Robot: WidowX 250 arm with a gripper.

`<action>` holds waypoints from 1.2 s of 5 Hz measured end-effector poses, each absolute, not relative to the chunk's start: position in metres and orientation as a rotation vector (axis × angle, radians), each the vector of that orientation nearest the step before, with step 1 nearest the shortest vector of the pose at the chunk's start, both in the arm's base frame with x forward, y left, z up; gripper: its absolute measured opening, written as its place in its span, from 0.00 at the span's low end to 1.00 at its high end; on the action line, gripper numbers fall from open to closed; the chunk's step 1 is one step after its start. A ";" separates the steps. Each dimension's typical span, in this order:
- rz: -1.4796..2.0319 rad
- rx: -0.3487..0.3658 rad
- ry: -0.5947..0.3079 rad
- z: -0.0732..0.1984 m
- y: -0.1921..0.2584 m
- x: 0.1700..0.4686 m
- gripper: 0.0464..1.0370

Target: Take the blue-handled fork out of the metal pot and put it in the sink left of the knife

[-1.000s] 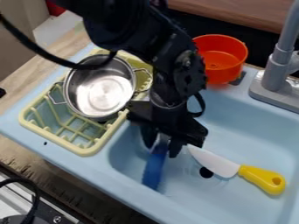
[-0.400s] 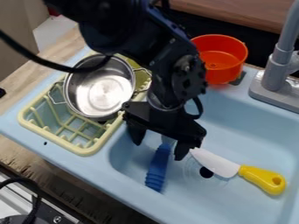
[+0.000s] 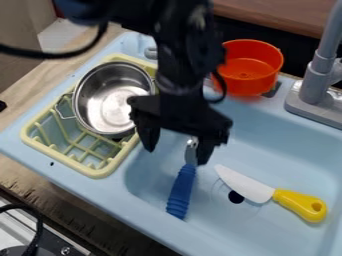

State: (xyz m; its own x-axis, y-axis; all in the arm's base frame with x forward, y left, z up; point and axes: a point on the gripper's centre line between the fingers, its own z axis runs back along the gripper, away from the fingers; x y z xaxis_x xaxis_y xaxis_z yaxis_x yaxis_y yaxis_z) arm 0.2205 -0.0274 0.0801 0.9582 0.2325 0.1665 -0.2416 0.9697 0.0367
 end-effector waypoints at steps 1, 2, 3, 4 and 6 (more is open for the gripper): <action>0.260 0.062 -0.148 0.090 -0.034 0.217 0.96; 0.295 0.077 -0.149 0.096 -0.045 0.212 0.96; 0.334 0.081 -0.169 0.102 -0.043 0.217 0.96; 0.358 0.052 -0.179 0.104 -0.036 0.222 0.96; 0.368 0.013 -0.171 0.125 -0.067 0.243 0.96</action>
